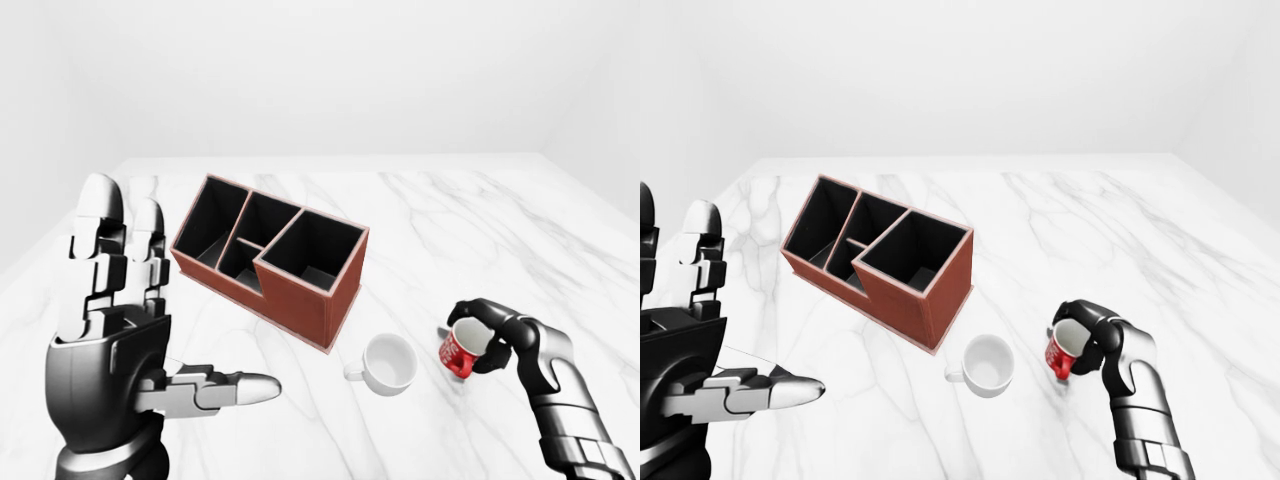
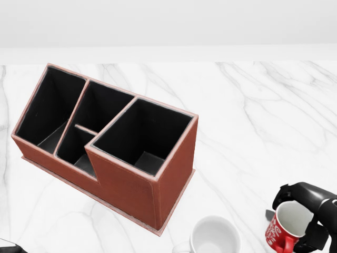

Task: Pick up the red mug and place it to the right of the caddy.

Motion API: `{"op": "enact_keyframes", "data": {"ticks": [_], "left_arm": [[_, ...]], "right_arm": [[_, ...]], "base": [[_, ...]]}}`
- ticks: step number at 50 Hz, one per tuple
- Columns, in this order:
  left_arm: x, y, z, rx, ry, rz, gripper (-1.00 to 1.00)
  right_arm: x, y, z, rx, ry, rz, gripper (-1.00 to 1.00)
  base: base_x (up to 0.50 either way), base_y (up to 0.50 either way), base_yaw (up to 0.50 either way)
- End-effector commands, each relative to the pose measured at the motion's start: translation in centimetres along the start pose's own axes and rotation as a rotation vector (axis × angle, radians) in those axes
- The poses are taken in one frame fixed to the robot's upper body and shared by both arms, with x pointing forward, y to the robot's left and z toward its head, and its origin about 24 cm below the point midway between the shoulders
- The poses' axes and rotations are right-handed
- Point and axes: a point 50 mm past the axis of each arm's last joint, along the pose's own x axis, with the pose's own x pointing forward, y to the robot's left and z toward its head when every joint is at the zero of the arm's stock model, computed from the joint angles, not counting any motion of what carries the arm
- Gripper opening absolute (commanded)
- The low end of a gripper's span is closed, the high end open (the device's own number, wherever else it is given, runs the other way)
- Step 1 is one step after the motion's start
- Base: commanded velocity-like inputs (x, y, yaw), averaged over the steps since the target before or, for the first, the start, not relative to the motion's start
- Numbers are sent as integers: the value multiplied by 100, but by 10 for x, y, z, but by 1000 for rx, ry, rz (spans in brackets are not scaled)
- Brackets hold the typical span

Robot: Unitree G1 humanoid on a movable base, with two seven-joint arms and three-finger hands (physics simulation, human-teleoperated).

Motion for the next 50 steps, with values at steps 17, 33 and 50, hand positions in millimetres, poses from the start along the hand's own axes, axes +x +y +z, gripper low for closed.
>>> {"op": "enact_keyframes", "data": {"ticks": [17, 33, 50], "left_arm": [[-1, 0, 0, -4, 4, -3, 100], [-1, -1, -1, -12, 10, -4, 100], [-1, -2, -1, -11, 13, -6, 100]], "right_arm": [[-19, -18, 0, -45, 6, -122, -100], [-55, -71, 16, -83, -51, -374, -100], [-75, -112, 71, -168, -187, -544, -100]], "base": [[0, 0, 0], [0, 0, 0], [0, 0, 0]]}}
